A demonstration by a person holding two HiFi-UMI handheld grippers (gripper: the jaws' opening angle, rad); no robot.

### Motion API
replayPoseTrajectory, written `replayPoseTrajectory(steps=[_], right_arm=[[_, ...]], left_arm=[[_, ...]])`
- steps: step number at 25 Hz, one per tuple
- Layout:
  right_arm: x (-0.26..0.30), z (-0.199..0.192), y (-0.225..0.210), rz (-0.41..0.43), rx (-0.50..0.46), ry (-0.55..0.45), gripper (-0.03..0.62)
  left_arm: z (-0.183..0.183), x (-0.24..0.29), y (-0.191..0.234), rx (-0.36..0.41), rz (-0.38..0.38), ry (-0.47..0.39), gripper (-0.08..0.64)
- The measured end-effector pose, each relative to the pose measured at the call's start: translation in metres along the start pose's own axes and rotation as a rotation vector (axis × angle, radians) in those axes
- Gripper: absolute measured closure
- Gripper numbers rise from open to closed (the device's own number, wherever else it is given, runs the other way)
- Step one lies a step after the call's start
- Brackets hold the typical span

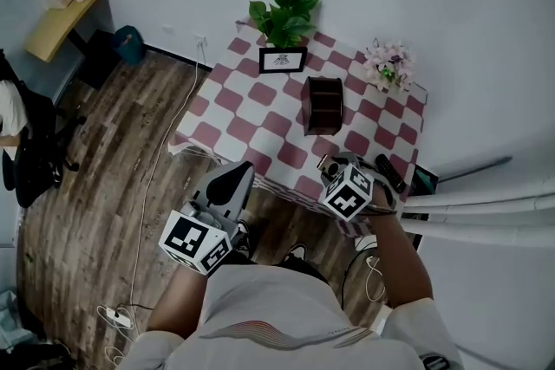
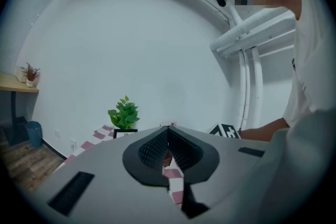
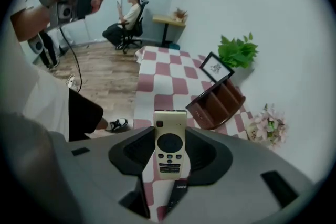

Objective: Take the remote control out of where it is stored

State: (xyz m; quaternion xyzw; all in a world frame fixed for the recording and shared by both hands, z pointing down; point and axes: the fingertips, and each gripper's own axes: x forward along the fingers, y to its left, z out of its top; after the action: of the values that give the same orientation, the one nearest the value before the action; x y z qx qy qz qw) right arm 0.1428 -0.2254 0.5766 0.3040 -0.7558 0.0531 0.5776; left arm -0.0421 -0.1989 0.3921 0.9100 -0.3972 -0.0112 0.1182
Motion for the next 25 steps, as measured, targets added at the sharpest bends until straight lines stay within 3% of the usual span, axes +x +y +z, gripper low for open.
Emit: replayPoseTrajectory(steps=[6, 14, 25], right_arm=[[0.057, -0.01, 0.022, 0.119, -0.159, 0.189, 0.408], [0.104, -0.009, 0.04, 0.209, -0.244, 0.348, 0.408], [0.115, -0.011, 0.043, 0.241, -0.254, 0.325, 0.405]], left_arm=[[-0.004, -0.014, 0.01, -0.013, 0.042, 0.0, 0.551], [-0.006, -0.03, 0.033, -0.028, 0.09, 0.0, 0.552], [-0.007, -0.034, 0.049, -0.051, 0.104, -0.007, 0.551]])
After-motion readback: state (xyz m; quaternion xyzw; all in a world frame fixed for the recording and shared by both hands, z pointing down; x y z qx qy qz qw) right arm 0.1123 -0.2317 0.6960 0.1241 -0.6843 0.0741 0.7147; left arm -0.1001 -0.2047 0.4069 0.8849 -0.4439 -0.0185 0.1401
